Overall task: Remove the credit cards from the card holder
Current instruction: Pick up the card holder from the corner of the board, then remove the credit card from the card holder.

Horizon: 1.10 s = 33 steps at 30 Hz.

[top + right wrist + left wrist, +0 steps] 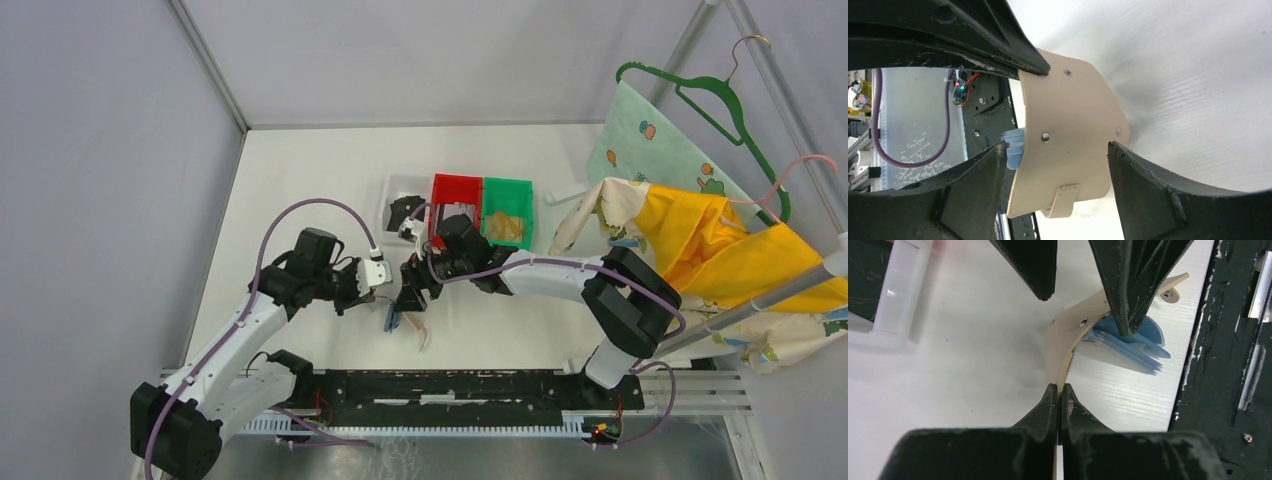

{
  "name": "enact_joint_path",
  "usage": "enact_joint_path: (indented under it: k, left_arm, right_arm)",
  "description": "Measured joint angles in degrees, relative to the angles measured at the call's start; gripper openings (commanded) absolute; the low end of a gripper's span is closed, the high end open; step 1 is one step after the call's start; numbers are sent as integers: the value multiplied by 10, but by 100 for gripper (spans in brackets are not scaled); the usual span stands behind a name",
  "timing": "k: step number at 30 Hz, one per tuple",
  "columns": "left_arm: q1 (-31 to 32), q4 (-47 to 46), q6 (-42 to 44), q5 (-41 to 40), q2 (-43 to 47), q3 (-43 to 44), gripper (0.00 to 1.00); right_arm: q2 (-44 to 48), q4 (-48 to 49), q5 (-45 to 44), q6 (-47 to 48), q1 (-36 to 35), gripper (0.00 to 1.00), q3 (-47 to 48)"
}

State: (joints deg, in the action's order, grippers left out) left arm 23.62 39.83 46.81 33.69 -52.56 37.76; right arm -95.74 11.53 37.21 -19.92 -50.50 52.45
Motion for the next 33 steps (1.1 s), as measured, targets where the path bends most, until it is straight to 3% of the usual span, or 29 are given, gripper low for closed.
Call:
enact_joint_path:
  k: [9, 24, 33]
  left_arm:
    - [0, 36, -29, 3, -2, 2, 2]
    - [0, 43, -38, -9, -18, 10, 2]
    - [0, 45, -37, -18, -18, 10, 2]
  right_arm:
    - [0, 8, -33, -14, -9, 78, -5]
    - [0, 34, -42, -28, -23, 53, -35]
    - [1, 35, -45, -13, -23, 50, -35]
